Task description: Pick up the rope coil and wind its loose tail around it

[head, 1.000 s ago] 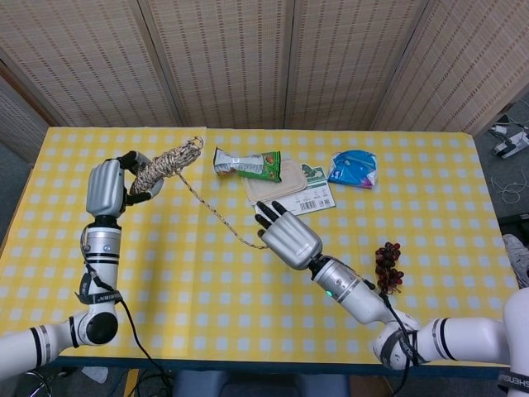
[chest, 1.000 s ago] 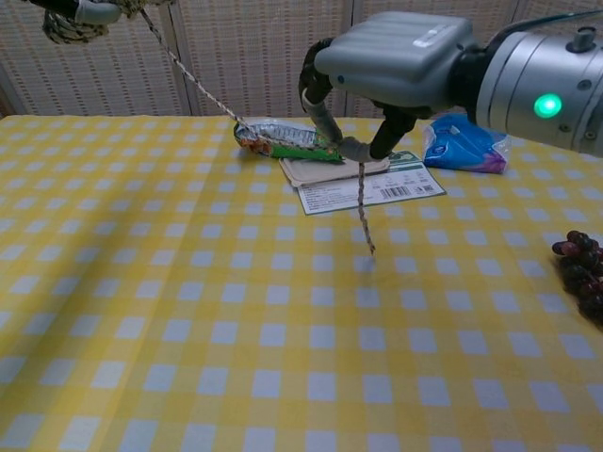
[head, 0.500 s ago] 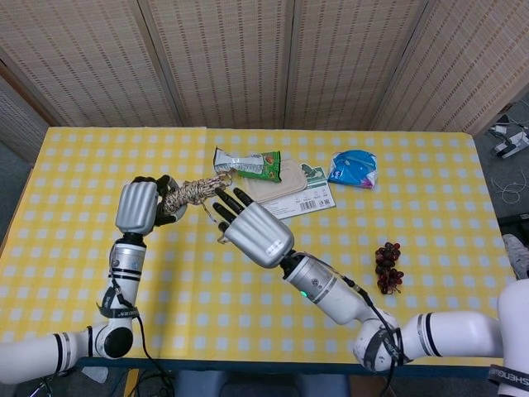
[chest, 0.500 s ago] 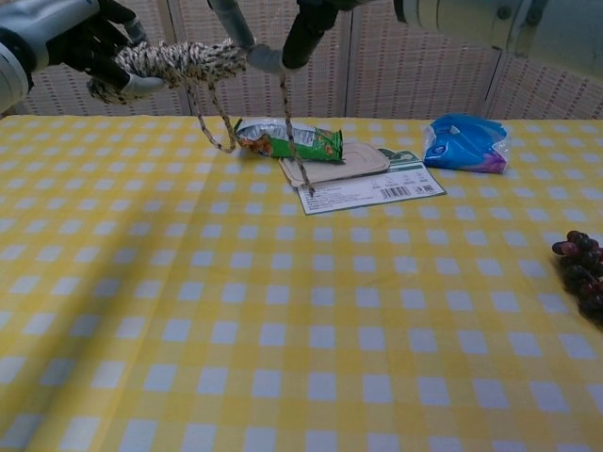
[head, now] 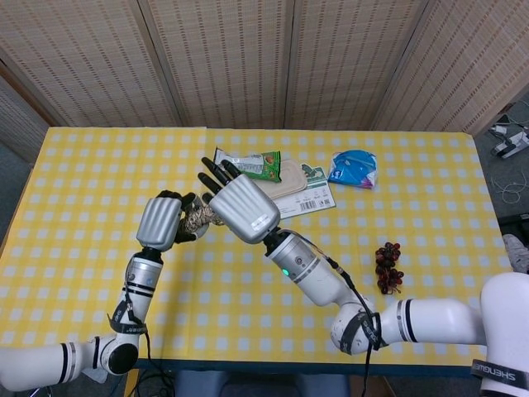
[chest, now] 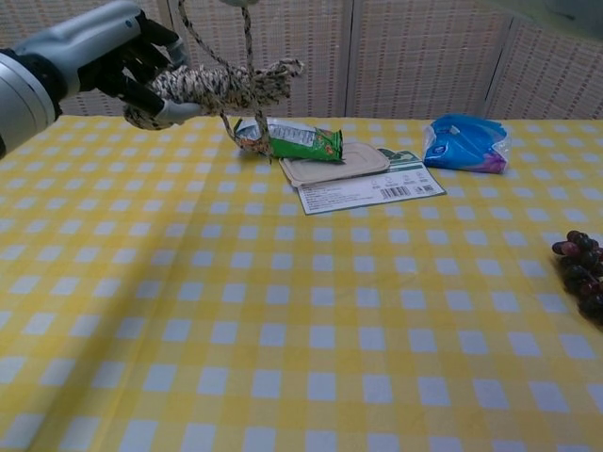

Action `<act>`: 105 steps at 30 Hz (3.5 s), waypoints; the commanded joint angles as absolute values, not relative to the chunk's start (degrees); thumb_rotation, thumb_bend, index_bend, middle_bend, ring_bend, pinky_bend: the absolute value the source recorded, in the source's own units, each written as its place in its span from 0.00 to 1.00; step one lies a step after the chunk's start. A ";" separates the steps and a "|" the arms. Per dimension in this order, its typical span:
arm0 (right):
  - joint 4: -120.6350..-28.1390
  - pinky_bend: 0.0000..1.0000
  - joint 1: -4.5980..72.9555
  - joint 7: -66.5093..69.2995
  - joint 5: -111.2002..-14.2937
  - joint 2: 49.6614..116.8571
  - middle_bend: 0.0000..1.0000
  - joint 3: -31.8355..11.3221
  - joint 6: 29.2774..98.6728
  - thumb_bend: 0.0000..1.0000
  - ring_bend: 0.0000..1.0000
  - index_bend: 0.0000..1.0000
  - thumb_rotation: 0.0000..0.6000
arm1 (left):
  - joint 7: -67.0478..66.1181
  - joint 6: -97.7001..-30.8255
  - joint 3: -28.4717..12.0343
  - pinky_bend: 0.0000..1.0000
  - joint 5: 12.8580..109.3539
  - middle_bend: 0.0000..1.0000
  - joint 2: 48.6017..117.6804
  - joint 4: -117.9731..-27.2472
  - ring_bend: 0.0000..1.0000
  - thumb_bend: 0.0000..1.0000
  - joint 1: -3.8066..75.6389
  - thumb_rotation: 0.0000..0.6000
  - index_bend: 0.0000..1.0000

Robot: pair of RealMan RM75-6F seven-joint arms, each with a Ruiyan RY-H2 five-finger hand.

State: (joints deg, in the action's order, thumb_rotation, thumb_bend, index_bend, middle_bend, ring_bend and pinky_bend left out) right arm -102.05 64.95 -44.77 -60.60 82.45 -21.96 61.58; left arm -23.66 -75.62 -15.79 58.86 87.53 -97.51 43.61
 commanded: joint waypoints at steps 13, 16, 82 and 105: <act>-94.76 0.21 66.90 -42.54 -54.29 83.41 0.25 -22.66 60.59 0.51 0.08 0.60 1.00 | -12.72 -71.48 -13.95 0.34 68.94 0.71 84.93 -104.15 0.48 0.27 41.90 1.00 0.71; -93.36 0.21 66.56 -41.89 -53.29 83.26 0.25 -22.19 60.49 0.51 0.08 0.60 1.00 | -9.49 -71.76 -14.46 0.34 70.84 0.71 84.41 -104.81 0.48 0.27 41.39 1.00 0.71; -100.73 0.18 50.92 -30.96 -62.85 77.88 0.07 -12.40 65.41 0.24 0.02 0.00 1.00 | 8.47 -71.26 -24.95 0.33 63.12 0.71 76.58 -106.93 0.49 0.27 37.10 1.00 0.72; -104.45 0.18 19.31 -16.67 -79.77 61.32 0.15 5.05 88.74 0.30 0.02 0.00 1.00 | 8.09 -70.82 -23.50 0.33 63.16 0.71 75.01 -101.26 0.49 0.27 35.37 1.00 0.72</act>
State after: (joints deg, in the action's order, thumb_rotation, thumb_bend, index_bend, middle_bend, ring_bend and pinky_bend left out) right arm -105.95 21.87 -18.84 -78.61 62.14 3.37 86.71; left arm 8.07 -70.82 -23.50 63.17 75.03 -101.27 35.40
